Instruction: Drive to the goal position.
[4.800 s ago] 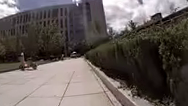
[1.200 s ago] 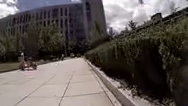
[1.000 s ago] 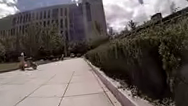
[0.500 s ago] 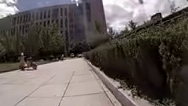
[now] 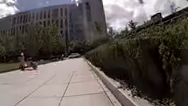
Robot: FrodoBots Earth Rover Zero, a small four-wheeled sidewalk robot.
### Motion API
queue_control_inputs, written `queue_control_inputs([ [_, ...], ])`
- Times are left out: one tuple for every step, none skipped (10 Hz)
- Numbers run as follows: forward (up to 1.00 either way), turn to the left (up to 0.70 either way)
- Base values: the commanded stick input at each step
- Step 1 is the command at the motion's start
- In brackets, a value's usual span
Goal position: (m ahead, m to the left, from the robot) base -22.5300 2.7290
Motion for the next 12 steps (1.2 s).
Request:
queue_control_inputs([
  [0.04,0.00],
  [0.04,0.00],
  [0.05,0.00],
  [0.04,0.00],
  [0.05,0.00],
  [0.05,0.00],
  [0.05,0.00],
  [0.04,0.00],
  [0.04,0.00],
  [0.04,0.00],
  [0.04,0.00],
  [0.04,0.00],
])
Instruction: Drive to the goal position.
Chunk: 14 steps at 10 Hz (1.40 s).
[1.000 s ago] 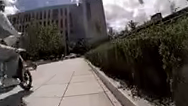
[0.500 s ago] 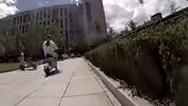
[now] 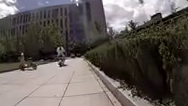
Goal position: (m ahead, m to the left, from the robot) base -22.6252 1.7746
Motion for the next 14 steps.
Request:
queue_control_inputs([
  [0.04,0.00],
  [0.04,0.00],
  [0.04,0.00],
  [0.04,0.00],
  [0.04,0.00],
  [0.05,0.00],
  [0.04,0.00],
  [0.04,0.00],
  [0.04,0.00],
  [0.05,0.00],
  [0.04,0.00],
  [0.05,0.00],
  [0.04,0.00],
  [0.04,0.00],
])
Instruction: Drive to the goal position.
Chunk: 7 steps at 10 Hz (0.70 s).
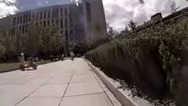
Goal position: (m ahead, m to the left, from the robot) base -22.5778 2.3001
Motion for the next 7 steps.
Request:
queue_control_inputs([
  [0.04,0.00],
  [0.04,0.00],
  [0.04,0.00],
  [0.04,0.00],
  [0.04,0.00],
  [0.04,0.00],
  [0.04,0.00],
])
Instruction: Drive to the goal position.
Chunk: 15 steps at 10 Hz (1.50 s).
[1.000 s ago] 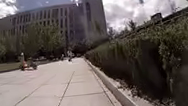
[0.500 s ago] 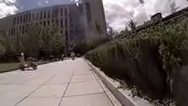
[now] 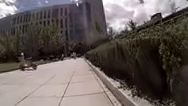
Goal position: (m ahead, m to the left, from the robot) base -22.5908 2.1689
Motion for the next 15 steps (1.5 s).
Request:
queue_control_inputs([
  [0.04,0.00],
  [0.04,0.00],
  [0.04,0.00],
  [0.04,0.00],
  [0.04,0.00],
  [0.04,0.00],
  [0.04,0.00],
  [0.04,0.00],
  [0.04,0.00],
  [0.04,0.00],
  [0.04,0.00],
  [0.05,0.00],
  [0.04,0.00],
  [0.04,0.00],
  [0.04,0.00],
])
